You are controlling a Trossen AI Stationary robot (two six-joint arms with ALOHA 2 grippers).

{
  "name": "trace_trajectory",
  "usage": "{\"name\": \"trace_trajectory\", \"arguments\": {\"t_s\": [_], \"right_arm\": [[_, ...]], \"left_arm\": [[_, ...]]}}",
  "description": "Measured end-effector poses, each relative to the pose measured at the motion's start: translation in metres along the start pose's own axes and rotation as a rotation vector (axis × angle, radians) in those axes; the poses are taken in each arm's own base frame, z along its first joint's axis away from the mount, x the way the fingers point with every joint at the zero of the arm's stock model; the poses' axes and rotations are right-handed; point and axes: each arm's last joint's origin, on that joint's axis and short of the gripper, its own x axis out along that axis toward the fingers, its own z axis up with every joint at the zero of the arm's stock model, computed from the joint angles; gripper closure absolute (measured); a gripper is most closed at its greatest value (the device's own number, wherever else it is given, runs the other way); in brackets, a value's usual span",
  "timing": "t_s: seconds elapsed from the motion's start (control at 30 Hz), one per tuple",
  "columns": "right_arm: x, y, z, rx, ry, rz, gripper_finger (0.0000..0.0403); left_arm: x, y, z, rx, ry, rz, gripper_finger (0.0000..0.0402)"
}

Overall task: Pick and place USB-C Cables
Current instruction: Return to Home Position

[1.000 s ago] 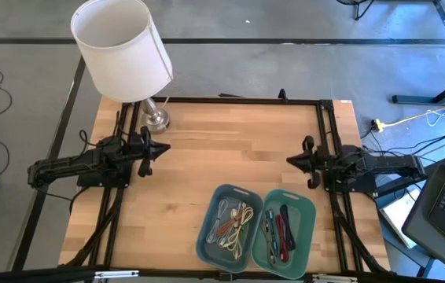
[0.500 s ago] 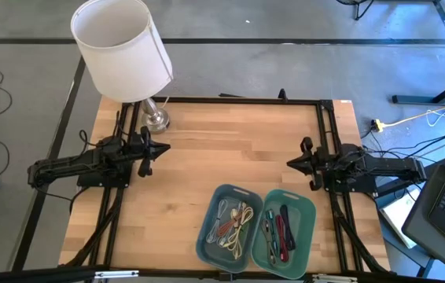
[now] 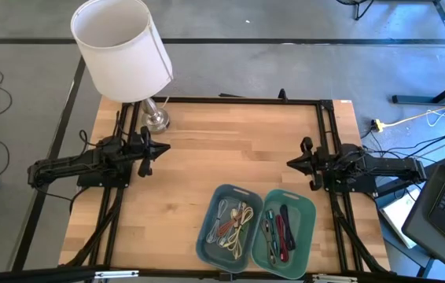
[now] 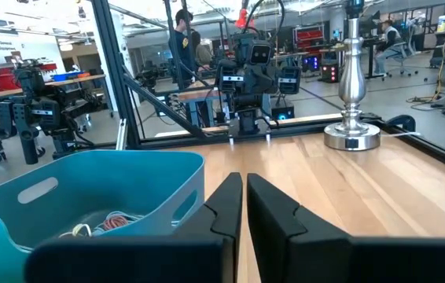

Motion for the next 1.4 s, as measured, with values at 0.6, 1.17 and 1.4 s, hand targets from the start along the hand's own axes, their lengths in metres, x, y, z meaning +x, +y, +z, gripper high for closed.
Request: {"name": "trace_trajectory", "arguments": {"t_s": [0.6, 1.17, 1.4], "right_arm": [[0.0000, 0.0000, 0.0000, 0.000, 0.000, 0.000, 0.0377], [0.0000, 0.0000, 0.0000, 0.000, 0.000, -0.001, 0.0377], [0.0000, 0.0000, 0.0000, 0.000, 0.000, -0.001, 0.0377]], "left_arm": [[0.0000, 0.0000, 0.0001, 0.000, 0.000, 0.000, 0.0395], [0.0000, 0.0000, 0.0001, 0.000, 0.000, 0.000, 0.0391], [0.0000, 0.0000, 0.0001, 0.000, 0.000, 0.000, 0.0394]]}}
